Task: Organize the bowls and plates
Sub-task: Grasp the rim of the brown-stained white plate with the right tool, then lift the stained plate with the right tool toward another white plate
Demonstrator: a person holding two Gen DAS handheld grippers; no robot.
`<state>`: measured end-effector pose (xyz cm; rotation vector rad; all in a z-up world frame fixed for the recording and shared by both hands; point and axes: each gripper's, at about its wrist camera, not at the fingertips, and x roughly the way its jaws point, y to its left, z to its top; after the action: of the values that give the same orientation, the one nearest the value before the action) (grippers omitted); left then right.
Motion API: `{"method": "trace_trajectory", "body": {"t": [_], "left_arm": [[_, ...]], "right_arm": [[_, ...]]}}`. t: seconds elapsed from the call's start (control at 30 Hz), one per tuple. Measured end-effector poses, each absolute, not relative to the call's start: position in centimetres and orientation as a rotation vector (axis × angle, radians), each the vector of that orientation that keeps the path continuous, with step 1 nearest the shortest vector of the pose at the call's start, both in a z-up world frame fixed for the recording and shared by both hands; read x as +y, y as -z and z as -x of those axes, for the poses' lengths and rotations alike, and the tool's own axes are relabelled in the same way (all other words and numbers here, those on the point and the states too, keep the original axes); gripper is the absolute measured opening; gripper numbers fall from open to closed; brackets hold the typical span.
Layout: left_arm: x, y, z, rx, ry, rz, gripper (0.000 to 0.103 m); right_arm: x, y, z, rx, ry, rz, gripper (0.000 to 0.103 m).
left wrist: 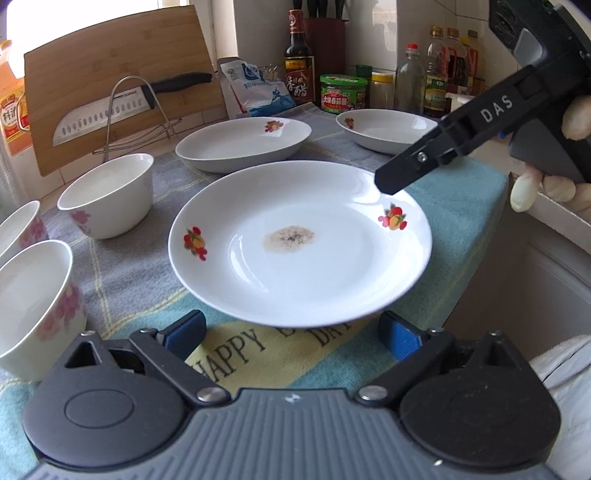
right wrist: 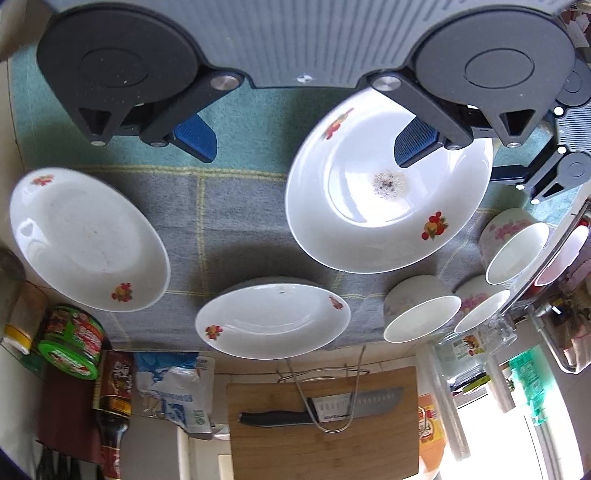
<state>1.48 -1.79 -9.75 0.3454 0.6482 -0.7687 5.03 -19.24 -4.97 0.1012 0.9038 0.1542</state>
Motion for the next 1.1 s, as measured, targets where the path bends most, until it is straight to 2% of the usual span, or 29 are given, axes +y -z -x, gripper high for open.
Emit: {"method": "trace_trajectory", "body": {"t": [0.53,1.1], "left_arm": [[-1.8,10.3,-2.3,0.627,0.79,-0.292,0.103],[-1.7,10.1,-2.8,0.616,0.859,-0.313,0.103]], "right_arm": [[-18.2,7.7,-10.6,1.038,-0.436,-0.082,0.103],[-18.3,7.4,-14.2,1.105,-0.543,-0.075,0.103]]}}
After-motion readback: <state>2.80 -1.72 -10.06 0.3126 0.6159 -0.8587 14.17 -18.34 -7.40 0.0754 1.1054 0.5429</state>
